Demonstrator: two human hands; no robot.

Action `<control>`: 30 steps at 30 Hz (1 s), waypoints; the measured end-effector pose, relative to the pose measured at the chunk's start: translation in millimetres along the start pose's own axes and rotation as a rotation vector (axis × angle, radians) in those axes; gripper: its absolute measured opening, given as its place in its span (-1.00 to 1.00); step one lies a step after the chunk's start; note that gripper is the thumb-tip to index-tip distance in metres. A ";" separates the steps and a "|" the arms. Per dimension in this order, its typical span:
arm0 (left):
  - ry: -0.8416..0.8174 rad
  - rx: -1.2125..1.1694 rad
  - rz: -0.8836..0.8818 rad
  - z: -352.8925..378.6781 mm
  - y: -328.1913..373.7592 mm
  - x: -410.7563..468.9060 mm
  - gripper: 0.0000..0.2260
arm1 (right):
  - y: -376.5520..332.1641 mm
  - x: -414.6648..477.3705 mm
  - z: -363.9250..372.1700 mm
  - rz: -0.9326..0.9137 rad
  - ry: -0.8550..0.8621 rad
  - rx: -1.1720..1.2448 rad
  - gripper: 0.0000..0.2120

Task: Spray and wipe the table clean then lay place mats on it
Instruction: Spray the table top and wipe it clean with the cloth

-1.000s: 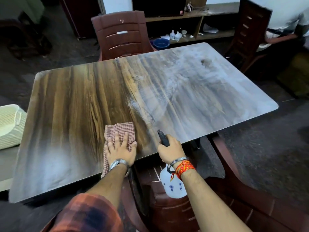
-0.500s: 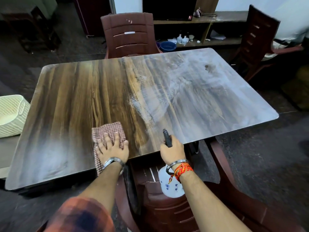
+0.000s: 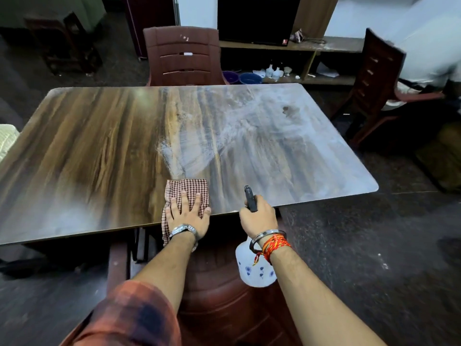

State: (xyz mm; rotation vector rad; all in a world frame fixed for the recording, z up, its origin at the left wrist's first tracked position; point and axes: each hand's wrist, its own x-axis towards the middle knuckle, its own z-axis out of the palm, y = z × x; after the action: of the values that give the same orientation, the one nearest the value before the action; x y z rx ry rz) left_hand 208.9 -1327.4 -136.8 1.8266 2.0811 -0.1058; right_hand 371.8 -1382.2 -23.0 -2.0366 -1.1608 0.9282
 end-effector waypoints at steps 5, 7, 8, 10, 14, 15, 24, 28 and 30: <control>0.008 -0.023 -0.016 17.8 70.1 -17.2 -0.46 | 31.4 19.3 -55.4 -0.057 0.016 0.022 -0.88; -0.001 -0.017 -0.044 22.1 84.6 -17.6 -0.46 | 42.0 29.9 -72.2 -0.053 0.021 0.038 -0.89; -0.006 -0.012 -0.060 23.1 88.1 -16.6 -0.46 | 46.5 35.4 -78.2 -0.048 0.021 0.051 -0.90; -0.001 0.004 -0.084 24.5 92.9 -15.2 -0.47 | 52.6 46.3 -87.1 -0.048 0.022 0.072 -0.94; 0.005 0.011 -0.118 27.6 105.6 -8.0 -0.49 | 57.6 72.9 -95.8 -0.056 0.003 0.086 -0.96; 0.007 0.010 -0.118 28.0 110.2 -5.5 -0.49 | 56.9 78.2 -97.4 -0.056 0.001 0.088 -0.95; 0.039 -0.021 -0.167 31.8 164.0 27.0 -0.48 | 44.4 142.1 -118.8 0.024 -0.076 -0.045 -0.89; 0.053 -0.022 -0.194 32.5 166.8 25.1 -0.48 | 44.3 156.4 -129.5 0.071 -0.104 -0.034 -0.94; 0.053 -0.025 -0.219 32.6 168.0 24.2 -0.48 | 45.6 163.4 -131.5 0.033 -0.135 0.004 -0.93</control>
State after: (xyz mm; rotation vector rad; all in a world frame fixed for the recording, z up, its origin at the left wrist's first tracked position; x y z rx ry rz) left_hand 377.0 -1287.6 -144.1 1.5978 2.3034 -0.0883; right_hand 559.4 -1277.9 -28.2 -2.0213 -1.1970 1.0983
